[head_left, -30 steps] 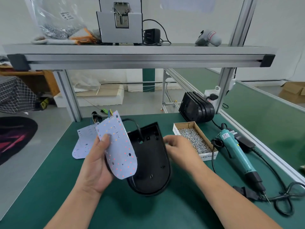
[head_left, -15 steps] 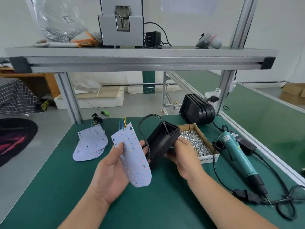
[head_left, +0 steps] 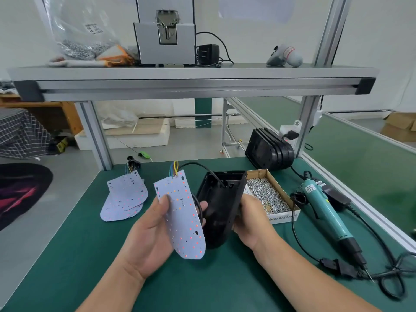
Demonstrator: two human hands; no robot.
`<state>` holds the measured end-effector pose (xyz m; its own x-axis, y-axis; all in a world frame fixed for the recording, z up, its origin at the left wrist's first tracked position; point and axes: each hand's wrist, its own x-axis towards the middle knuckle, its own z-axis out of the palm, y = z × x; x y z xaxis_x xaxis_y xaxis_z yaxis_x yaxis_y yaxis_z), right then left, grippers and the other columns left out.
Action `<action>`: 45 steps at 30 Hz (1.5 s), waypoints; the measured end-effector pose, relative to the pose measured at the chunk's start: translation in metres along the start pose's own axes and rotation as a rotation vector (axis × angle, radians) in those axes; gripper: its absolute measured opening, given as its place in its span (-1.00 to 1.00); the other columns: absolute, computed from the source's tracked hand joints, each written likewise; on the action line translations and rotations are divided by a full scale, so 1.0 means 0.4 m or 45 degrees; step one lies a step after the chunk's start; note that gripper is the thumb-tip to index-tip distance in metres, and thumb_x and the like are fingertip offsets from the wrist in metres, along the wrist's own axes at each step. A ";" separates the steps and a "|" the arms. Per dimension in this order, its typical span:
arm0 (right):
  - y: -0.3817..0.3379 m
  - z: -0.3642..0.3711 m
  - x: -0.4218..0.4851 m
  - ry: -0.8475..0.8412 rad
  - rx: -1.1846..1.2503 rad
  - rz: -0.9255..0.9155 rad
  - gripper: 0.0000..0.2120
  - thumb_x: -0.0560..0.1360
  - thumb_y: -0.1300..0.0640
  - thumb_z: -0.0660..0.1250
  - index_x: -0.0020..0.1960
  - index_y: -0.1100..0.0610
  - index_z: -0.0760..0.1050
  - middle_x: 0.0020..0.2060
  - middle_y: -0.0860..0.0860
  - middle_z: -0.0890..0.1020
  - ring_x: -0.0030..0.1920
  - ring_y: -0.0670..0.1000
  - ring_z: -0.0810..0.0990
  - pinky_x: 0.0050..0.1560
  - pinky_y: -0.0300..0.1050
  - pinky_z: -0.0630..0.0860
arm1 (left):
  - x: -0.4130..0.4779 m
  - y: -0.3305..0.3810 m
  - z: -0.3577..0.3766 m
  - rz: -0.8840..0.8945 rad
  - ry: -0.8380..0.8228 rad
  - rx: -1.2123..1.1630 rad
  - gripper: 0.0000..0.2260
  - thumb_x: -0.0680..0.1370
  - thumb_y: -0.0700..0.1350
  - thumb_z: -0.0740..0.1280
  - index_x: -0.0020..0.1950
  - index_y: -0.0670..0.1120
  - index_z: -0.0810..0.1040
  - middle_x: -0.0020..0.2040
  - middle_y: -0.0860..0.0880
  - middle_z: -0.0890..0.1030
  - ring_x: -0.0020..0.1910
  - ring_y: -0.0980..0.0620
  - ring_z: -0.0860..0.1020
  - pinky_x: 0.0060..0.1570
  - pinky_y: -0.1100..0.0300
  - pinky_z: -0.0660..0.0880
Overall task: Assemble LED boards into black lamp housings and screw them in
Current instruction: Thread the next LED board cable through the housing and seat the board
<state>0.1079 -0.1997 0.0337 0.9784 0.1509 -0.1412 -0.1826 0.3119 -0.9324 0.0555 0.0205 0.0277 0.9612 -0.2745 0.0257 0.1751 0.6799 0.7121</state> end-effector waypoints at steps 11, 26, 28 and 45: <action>-0.002 0.009 -0.012 -0.196 -0.185 -0.014 -0.80 0.39 -0.05 0.34 -0.18 0.00 0.70 -0.28 0.02 0.69 -0.32 0.00 0.64 -0.34 -0.17 0.56 | -0.008 -0.010 0.015 0.019 0.071 0.256 -0.51 0.60 0.07 0.38 0.50 -0.07 0.55 0.33 -0.08 0.64 0.19 -0.03 0.66 0.12 0.01 0.64; -0.077 -0.031 -0.025 -0.062 -1.867 -0.305 -0.77 0.61 0.07 0.20 -0.18 0.14 0.42 -0.32 0.04 0.54 -0.16 0.19 0.55 -0.26 -0.03 0.40 | -0.010 0.027 0.004 0.170 0.467 0.090 -0.60 0.52 0.17 0.43 0.28 0.01 0.72 0.26 -0.07 0.72 0.15 -0.03 0.74 -0.12 0.09 0.70; -0.086 -0.051 -0.023 -0.076 -1.959 -0.280 -0.82 0.61 0.09 0.17 -0.15 0.12 0.39 -0.29 0.04 0.52 -0.14 0.21 0.54 -0.23 0.01 0.40 | -0.011 0.058 -0.006 0.278 0.535 0.058 -0.58 0.58 0.19 0.39 0.37 0.04 0.67 0.33 -0.05 0.69 0.26 -0.02 0.69 0.01 0.03 0.70; -0.052 -0.047 -0.012 -0.010 -1.759 -0.642 -0.42 0.64 -0.13 0.34 0.59 -0.07 0.25 0.26 -0.01 0.57 0.21 0.05 0.58 0.15 -0.03 0.49 | -0.019 0.012 0.020 0.081 0.337 0.083 -0.41 0.41 0.23 0.60 0.37 0.03 0.67 0.38 -0.08 0.66 0.27 -0.09 0.69 0.02 0.01 0.69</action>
<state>0.1088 -0.2247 0.0475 0.9078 0.3070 0.2857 0.4102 -0.7918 -0.4525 0.0471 0.0204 0.0366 0.9936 -0.0398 -0.1061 0.1067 0.6425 0.7588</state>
